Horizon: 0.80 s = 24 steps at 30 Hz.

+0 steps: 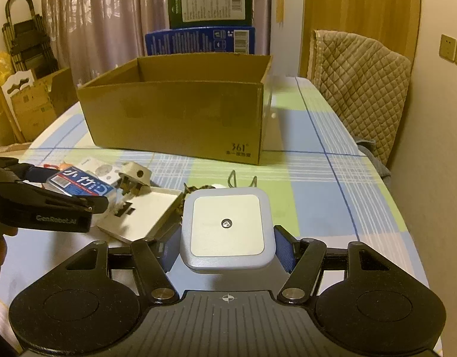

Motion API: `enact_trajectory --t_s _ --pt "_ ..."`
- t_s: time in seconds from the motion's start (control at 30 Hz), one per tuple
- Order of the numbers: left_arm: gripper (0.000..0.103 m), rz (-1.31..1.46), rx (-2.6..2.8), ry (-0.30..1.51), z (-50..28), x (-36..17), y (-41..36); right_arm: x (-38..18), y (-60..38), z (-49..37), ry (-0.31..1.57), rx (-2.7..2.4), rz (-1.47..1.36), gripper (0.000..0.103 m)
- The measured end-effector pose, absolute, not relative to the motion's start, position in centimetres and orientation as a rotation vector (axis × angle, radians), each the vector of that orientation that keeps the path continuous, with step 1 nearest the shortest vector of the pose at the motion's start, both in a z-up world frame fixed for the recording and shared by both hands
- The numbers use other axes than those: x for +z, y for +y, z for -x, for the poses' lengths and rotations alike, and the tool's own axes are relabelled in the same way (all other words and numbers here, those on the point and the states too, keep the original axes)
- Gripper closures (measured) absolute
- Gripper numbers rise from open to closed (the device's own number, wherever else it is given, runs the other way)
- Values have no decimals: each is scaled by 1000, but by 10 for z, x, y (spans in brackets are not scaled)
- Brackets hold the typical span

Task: Organize rigid objects
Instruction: 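Lift the night light with the right gripper while the left gripper grasps the floss-pick box, then lower both held items into the cardboard box and open both grippers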

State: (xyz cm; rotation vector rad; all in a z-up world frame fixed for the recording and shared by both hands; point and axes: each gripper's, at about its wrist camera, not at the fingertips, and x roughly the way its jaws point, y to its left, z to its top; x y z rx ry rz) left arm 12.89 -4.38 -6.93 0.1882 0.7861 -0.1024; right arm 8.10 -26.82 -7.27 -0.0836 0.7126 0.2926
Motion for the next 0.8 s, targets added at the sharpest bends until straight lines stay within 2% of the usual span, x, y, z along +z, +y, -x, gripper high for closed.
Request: enact_trajectory --t_s 0.33,0.6,0.8 --pt "18 -49 -133 739 -149 -21 -23 -36 -263 -111 652 333 25 41" --pt "18 7 -160 619 -219 37 -15 28 -252 -203 563 373 -39 41" --pt "18 25 -163 632 -271 43 -15 28 -244 -268 647 368 -91 41"
